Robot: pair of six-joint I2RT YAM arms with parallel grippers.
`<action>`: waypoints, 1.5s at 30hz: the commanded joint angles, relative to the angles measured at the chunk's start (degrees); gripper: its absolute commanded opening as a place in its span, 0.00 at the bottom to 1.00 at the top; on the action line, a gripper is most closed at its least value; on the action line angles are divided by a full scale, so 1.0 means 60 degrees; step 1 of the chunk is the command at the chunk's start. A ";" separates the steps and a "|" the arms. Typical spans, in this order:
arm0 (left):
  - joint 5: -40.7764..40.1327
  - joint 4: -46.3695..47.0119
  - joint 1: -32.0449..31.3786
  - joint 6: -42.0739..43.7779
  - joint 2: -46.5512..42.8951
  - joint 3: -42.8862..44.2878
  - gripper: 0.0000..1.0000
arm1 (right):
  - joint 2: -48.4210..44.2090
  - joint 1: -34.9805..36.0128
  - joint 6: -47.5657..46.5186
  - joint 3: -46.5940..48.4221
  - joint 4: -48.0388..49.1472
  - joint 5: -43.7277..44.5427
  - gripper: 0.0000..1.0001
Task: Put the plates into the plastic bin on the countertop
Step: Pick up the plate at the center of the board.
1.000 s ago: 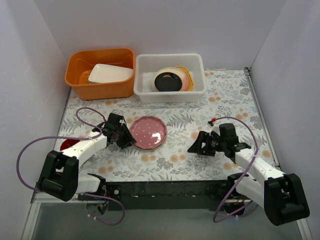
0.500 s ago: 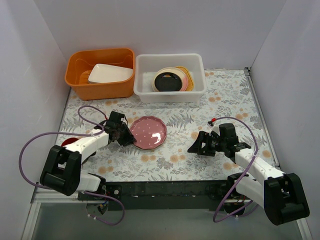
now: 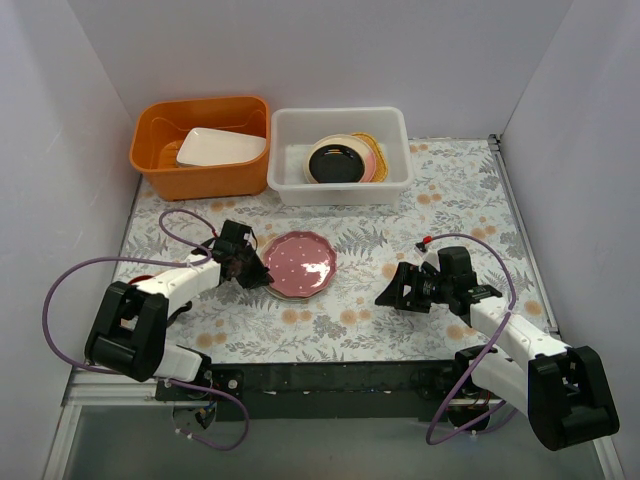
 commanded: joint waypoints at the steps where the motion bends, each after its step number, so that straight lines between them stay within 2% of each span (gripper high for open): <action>1: -0.0113 0.0053 -0.0057 0.0151 0.0029 0.0058 0.00 | 0.0002 0.0056 -0.0089 0.0004 0.0132 -0.0034 0.85; 25: 0.0180 -0.0708 -0.0057 0.0019 -0.1581 0.0819 0.00 | 0.0164 0.0042 -0.0309 0.0488 -0.0249 0.0010 0.85; 35: 0.0356 -0.1352 -0.0057 0.0239 -0.2007 0.1771 0.00 | 0.0281 0.0056 -0.0309 0.0707 -0.0220 -0.0078 0.86; 45: 0.0546 -0.1441 -0.0057 0.0312 -0.2066 0.2460 0.00 | 0.0470 0.0056 -0.0674 0.1337 -0.0893 0.0682 0.85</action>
